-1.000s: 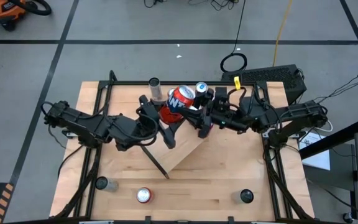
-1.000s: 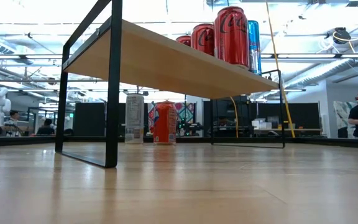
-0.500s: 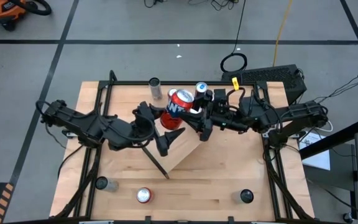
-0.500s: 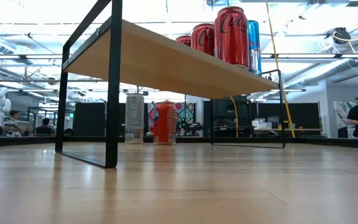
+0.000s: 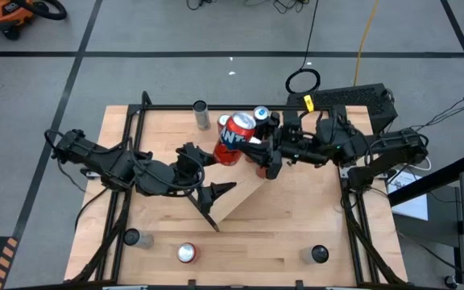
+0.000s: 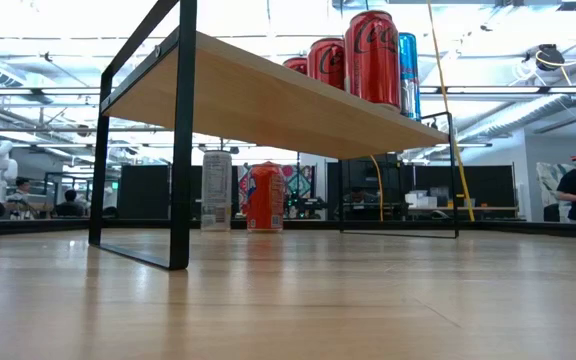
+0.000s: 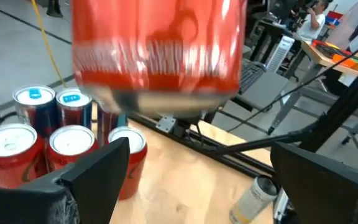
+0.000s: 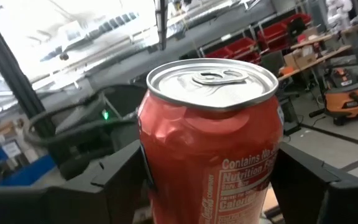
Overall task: Place canned beverage on shelf
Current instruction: Put the middle orange soda can on the shelf
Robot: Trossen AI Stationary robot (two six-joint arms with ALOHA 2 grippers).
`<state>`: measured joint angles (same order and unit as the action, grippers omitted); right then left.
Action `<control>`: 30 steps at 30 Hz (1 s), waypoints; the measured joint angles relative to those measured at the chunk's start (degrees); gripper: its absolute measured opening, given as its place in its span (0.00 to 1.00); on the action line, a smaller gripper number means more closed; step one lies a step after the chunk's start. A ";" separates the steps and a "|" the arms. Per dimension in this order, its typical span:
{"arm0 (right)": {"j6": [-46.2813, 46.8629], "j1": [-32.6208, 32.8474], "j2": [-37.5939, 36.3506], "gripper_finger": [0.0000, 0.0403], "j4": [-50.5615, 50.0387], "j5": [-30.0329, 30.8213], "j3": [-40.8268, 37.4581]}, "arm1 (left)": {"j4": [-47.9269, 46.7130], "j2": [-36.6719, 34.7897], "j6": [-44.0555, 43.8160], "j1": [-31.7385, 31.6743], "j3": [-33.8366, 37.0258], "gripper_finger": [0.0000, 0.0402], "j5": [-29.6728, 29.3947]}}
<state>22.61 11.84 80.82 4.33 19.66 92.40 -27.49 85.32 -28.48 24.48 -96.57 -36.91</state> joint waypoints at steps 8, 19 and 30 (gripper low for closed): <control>0.07 0.02 -0.70 0.66 -4.30 -6.36 -0.02 | -8.22 -4.50 -7.01 2.37 0.04 0.97 3.76; -2.16 -0.58 -0.60 0.66 -12.25 -17.25 -0.02 | -3.13 -9.78 -0.73 0.17 0.02 0.97 7.70; -4.29 -1.05 0.37 0.66 -17.12 -23.18 -0.02 | 2.32 -9.53 4.16 -10.12 0.00 0.97 28.25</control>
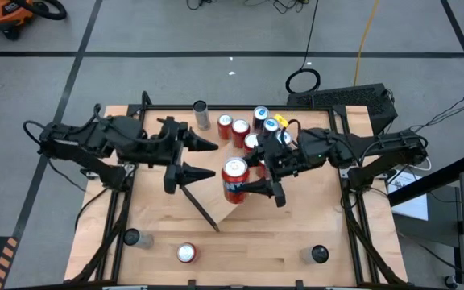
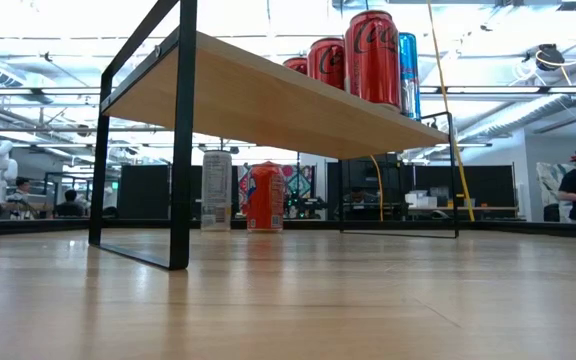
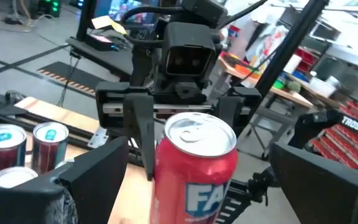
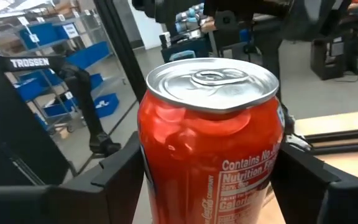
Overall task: Place canned beverage on shelf
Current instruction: Put the middle orange soda can on the shelf
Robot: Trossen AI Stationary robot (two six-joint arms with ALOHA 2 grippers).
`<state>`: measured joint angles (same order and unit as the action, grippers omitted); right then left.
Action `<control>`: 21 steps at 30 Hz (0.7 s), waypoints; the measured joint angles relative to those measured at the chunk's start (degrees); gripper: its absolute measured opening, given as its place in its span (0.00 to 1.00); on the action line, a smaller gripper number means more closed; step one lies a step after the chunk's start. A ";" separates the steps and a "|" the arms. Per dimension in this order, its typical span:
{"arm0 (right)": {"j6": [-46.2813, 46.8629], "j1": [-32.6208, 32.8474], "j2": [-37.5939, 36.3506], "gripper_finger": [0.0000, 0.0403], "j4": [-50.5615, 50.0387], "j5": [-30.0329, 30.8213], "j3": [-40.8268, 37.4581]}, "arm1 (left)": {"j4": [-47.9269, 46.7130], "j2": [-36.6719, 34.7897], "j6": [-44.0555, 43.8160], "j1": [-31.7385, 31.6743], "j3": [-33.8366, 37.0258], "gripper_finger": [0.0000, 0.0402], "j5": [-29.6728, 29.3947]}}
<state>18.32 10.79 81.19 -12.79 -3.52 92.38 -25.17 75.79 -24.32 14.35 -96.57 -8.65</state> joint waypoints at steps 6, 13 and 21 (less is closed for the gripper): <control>-1.43 -0.66 0.32 0.66 -0.92 0.27 0.01 | 0.18 0.99 2.23 -4.53 -0.04 0.97 11.38; -1.45 -1.44 0.37 0.66 -0.72 0.13 0.00 | 0.22 3.75 4.22 -7.26 -0.04 0.97 15.04; -0.95 -1.49 0.37 0.66 -0.80 0.23 0.00 | 4.12 6.00 7.80 -7.77 -0.02 0.97 16.34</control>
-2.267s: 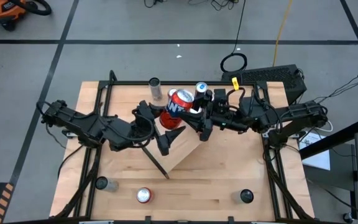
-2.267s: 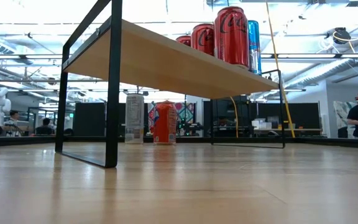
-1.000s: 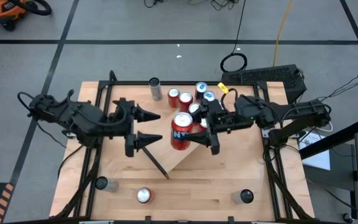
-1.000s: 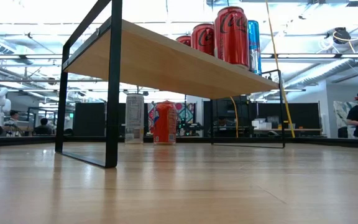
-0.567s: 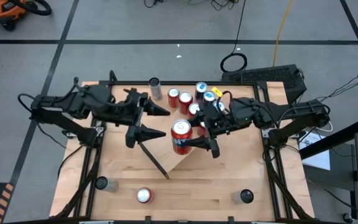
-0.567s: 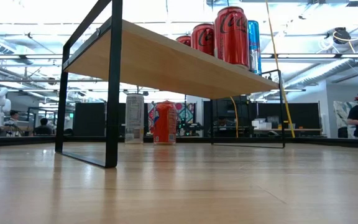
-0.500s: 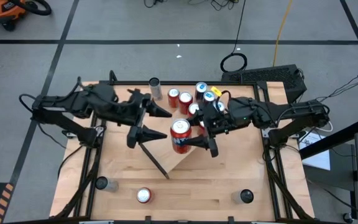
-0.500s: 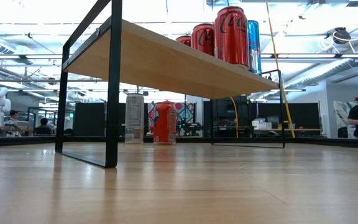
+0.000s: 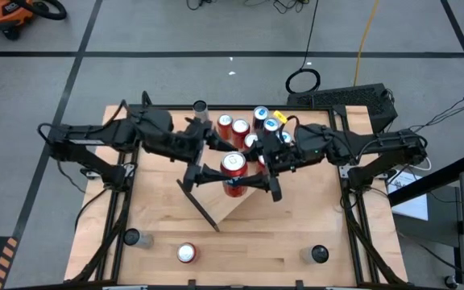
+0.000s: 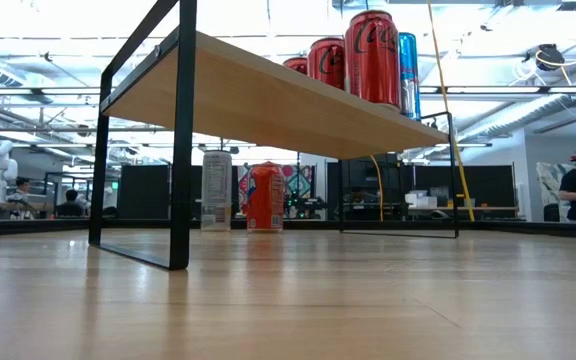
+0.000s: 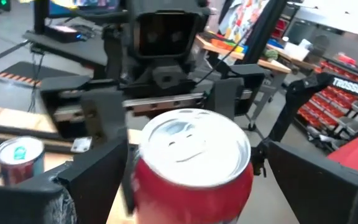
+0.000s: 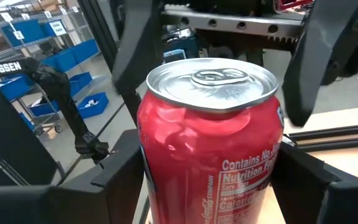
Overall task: Place canned beverage on shelf
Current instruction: Put the middle orange soda can on the shelf
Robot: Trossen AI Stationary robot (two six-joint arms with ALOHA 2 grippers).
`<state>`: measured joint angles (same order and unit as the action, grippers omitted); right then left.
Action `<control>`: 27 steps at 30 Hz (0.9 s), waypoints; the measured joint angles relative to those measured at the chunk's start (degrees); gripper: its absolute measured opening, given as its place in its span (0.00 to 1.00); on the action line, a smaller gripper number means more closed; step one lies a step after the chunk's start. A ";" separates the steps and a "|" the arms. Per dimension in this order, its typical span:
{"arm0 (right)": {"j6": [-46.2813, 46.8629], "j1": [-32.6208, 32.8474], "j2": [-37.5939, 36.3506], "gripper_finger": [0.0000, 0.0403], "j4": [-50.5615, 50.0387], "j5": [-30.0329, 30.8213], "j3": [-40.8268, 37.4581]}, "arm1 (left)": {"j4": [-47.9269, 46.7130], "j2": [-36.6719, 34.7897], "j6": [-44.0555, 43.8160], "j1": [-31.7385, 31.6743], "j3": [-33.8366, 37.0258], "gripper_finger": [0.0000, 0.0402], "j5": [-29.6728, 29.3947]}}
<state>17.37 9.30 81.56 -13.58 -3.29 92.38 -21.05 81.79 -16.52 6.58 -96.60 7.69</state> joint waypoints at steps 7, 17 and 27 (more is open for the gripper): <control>0.58 0.00 0.00 0.66 -0.02 -0.02 0.00 | 1.92 1.52 0.54 0.85 0.00 0.97 0.08; 0.88 -0.22 0.00 0.66 -0.03 -0.22 0.00 | 1.23 1.54 0.46 1.74 0.00 0.83 -1.61; 1.05 -0.34 0.00 0.66 -0.38 -0.38 0.00 | 0.93 2.04 -0.97 2.89 0.00 0.90 -2.64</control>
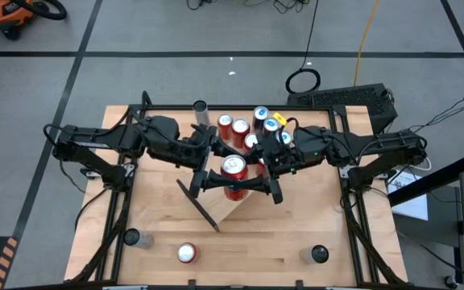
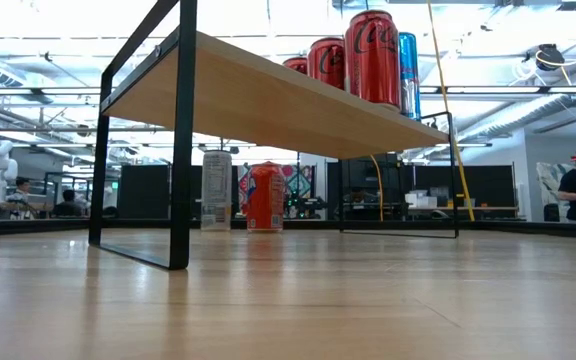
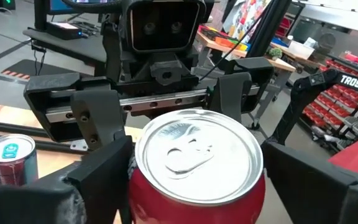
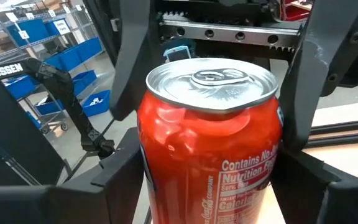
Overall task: Place canned beverage on shelf
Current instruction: Put the middle orange soda can on the shelf
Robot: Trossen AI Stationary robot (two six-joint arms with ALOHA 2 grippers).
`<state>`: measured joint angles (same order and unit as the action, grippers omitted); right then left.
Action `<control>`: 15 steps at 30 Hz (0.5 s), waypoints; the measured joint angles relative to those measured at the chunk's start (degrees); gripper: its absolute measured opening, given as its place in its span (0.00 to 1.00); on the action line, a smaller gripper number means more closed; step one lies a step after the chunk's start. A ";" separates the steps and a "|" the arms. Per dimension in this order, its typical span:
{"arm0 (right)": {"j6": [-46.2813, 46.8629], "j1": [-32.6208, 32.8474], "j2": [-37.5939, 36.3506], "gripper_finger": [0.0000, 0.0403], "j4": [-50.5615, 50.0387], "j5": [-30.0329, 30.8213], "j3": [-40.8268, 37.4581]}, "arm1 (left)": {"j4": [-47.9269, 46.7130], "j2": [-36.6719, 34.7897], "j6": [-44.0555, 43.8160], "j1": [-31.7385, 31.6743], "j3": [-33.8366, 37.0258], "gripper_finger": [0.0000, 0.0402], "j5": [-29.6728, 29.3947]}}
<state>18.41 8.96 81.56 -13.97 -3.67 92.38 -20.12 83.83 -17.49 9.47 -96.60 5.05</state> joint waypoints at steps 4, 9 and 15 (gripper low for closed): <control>0.42 -0.05 0.00 0.66 0.02 0.50 0.00 | -0.61 0.00 1.90 0.09 0.00 0.97 -0.30; 0.63 -0.18 0.04 0.66 0.14 1.02 -0.02 | -2.13 0.00 3.90 0.35 -0.02 0.98 -3.25; 0.64 -0.32 0.03 0.66 0.40 0.95 -0.02 | -1.47 0.02 3.11 0.39 -0.02 0.90 -5.16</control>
<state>19.06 8.64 81.59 -13.56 -2.72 92.36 -21.59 83.85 -14.37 9.87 -96.62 -0.11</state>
